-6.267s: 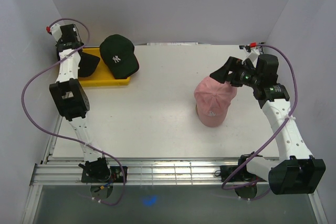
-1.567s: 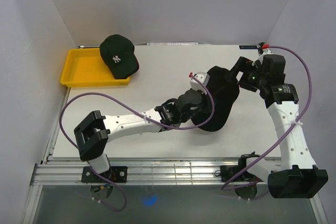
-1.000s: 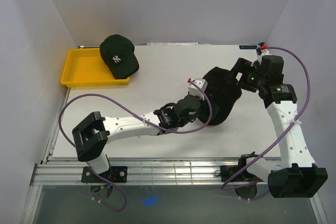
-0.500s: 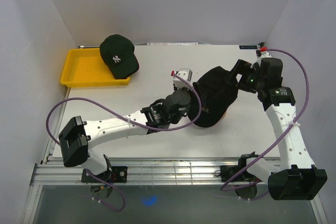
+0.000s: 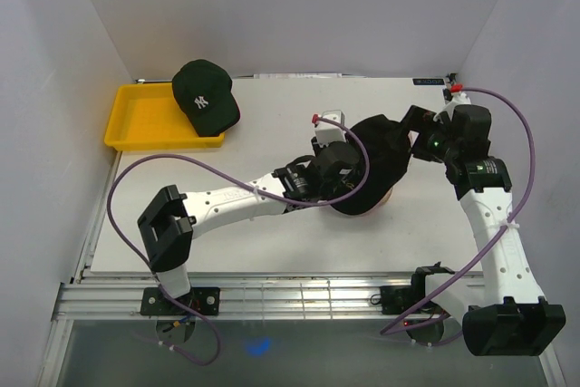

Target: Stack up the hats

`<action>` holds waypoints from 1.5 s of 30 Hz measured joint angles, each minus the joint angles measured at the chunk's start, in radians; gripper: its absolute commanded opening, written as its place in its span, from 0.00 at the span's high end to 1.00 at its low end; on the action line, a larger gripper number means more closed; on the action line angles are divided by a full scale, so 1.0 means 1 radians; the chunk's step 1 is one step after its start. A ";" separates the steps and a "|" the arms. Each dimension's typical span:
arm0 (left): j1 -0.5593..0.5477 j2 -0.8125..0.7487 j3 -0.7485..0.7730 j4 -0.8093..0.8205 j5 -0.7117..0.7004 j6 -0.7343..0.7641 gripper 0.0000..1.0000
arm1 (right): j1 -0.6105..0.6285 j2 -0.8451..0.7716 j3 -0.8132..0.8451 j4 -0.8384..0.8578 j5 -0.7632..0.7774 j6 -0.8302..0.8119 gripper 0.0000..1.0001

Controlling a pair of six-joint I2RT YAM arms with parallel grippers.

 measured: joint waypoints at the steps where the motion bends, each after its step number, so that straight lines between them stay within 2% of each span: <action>1: 0.006 0.014 0.023 -0.026 -0.007 -0.018 0.39 | 0.000 -0.005 -0.003 0.005 -0.004 -0.001 0.02; 6: 0.048 0.064 0.093 -0.114 -0.013 -0.124 0.44 | 0.001 -0.023 -0.014 0.011 -0.015 -0.004 0.02; 15: 0.058 0.078 0.078 -0.171 0.001 -0.249 0.46 | 0.001 -0.036 -0.046 0.012 -0.005 -0.008 0.02; 31: 0.058 0.078 0.087 -0.225 0.033 -0.267 0.46 | 0.001 -0.031 0.019 0.053 -0.008 0.021 0.00; 38: 0.058 0.078 0.094 -0.249 0.041 -0.265 0.46 | -0.001 0.024 0.061 0.057 0.023 0.018 0.15; 45: 0.058 0.079 0.121 -0.275 0.047 -0.257 0.46 | -0.001 0.064 0.063 0.050 0.023 -0.020 0.20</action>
